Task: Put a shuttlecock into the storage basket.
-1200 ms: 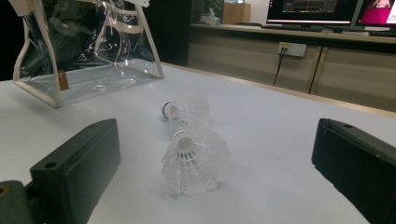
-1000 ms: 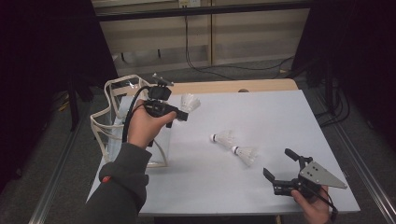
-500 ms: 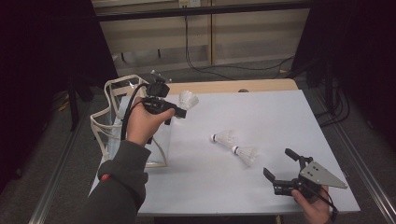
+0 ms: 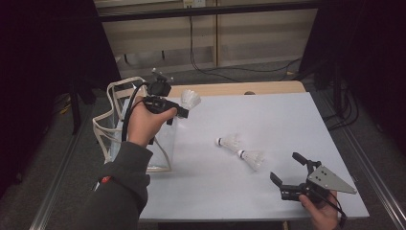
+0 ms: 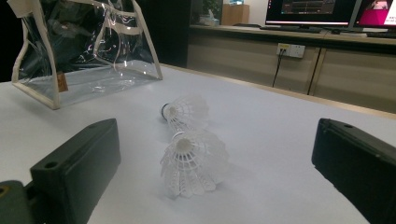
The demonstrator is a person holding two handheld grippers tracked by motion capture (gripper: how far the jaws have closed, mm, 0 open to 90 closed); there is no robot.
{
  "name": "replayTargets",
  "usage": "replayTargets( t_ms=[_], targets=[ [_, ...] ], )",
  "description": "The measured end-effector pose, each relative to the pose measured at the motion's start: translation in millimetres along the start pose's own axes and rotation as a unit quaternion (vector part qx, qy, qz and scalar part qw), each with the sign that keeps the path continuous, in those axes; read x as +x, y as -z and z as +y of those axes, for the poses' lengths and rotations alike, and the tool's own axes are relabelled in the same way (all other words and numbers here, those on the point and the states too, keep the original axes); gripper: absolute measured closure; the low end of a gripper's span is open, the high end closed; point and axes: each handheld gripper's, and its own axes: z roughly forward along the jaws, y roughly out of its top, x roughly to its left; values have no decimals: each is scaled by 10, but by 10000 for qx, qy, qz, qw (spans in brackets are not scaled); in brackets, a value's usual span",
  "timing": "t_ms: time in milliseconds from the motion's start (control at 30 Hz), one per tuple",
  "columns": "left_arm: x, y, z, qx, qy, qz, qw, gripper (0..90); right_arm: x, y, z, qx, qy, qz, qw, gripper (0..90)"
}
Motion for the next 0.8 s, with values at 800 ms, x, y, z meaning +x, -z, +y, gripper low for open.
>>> replayTargets(
  t_ms=[800],
  targets=[
    [64, 54, 78, -63, 147, 120, 9998, 658, -1, 4, 2, -15, -19, -12, 10000, 12]
  ],
)
